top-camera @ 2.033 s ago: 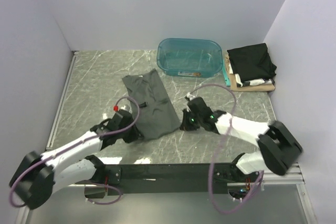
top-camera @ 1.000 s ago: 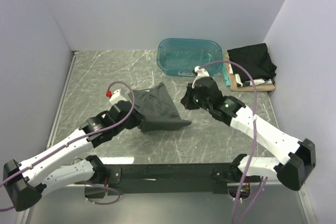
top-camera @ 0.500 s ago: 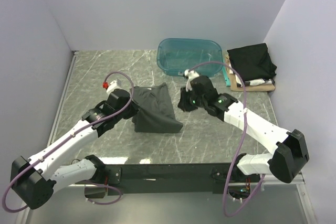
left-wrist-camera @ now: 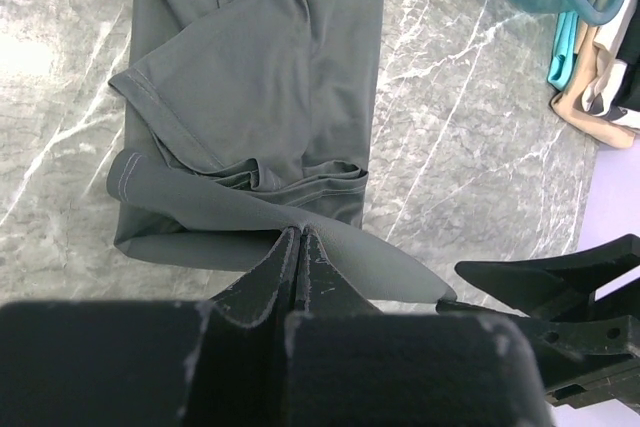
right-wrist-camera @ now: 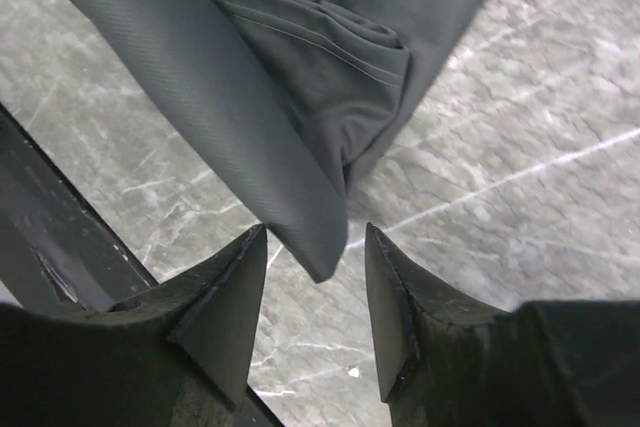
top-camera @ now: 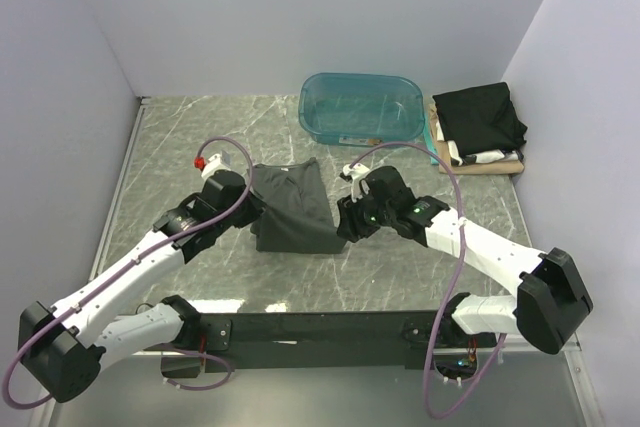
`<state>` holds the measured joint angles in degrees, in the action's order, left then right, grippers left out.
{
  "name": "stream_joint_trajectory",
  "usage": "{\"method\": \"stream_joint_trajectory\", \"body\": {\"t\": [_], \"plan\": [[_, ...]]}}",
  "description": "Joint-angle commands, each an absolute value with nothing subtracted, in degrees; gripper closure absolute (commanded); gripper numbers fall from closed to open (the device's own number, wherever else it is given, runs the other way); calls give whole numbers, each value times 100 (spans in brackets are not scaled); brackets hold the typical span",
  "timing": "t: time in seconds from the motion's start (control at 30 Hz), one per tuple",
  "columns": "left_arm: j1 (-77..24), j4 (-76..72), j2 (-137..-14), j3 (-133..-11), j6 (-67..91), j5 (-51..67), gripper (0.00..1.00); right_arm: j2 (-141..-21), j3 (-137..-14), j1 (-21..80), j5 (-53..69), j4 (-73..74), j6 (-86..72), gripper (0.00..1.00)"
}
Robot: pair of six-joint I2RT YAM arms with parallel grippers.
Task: Fold and stack the t-shirts
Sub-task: Fold the tshirt
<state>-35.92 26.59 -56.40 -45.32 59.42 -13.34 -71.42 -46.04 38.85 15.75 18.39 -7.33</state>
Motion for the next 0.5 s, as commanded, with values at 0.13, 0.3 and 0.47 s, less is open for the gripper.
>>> {"method": "stream_joint_trajectory", "body": {"t": [0.13, 0.3, 0.47], "plan": [[-3568, 2645, -5458, -4535, 5976, -1441, 99, -7233, -4579, 3920, 2030, 1521, -641, 54], [-3568, 2681, -5467, -4526, 5985, -1485, 99, -7198, -4474, 3911, 1767, 1564, -659, 54], [-3560, 2707, -5414, -4500, 5994, -1564, 99, -7137, -4368, 3920, 1749, 1564, -686, 56]]}}
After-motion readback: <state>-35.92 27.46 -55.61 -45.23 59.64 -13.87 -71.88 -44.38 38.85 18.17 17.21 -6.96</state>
